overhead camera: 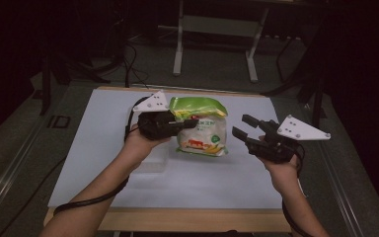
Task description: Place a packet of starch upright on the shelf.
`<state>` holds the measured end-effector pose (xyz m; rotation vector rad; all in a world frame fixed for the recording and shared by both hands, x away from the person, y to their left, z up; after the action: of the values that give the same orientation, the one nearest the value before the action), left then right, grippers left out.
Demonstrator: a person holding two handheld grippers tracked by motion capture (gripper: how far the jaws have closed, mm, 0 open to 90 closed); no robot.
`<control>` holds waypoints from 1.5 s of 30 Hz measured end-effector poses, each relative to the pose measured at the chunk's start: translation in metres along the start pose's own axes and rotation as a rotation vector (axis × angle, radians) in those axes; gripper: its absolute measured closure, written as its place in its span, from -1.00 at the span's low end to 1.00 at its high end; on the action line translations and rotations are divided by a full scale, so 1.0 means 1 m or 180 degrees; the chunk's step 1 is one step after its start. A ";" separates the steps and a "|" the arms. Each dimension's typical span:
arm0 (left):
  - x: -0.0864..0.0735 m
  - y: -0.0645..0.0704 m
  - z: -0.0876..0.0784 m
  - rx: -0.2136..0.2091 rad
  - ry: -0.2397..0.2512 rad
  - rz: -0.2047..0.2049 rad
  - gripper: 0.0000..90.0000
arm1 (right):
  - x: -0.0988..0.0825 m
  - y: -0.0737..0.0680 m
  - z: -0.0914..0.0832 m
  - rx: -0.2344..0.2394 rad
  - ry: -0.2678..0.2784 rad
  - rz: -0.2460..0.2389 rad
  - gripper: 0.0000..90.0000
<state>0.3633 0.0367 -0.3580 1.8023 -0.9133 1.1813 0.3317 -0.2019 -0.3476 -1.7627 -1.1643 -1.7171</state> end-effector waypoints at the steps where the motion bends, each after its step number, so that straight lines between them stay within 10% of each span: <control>1: 0.000 -0.003 -0.003 0.0017 0.0000 0.0010 0.79 | -0.001 0.000 -0.001 -0.0012 -0.0003 -0.0004 -0.09; 16: -0.005 -0.050 -0.046 0.0216 0.0117 0.0056 0.78 | -0.007 0.001 -0.011 -0.0147 0.0049 0.0037 -0.77; 34: -0.042 -0.110 -0.084 0.0440 0.0090 0.0006 0.79 | -0.036 0.011 -0.019 -0.0164 -0.0093 0.0189 -0.77; 45: -0.064 -0.123 -0.097 0.0496 0.0035 -0.0057 0.78 | -0.052 0.012 -0.018 -0.0147 -0.0207 0.0263 -0.77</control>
<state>0.4142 0.1856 -0.4196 1.9212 -0.8161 1.2799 0.3358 -0.2373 -0.3914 -1.8800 -1.0707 -1.6626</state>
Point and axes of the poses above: each handheld gripper's, and its own axes: z roughly forward along the jaws, x roughly out of its top, y roughly to its right, the point moved 6 cm from there along z, roughly forward along the jaws, and after that the axes turned 11 degrees about -z, right-handed, at the moved point
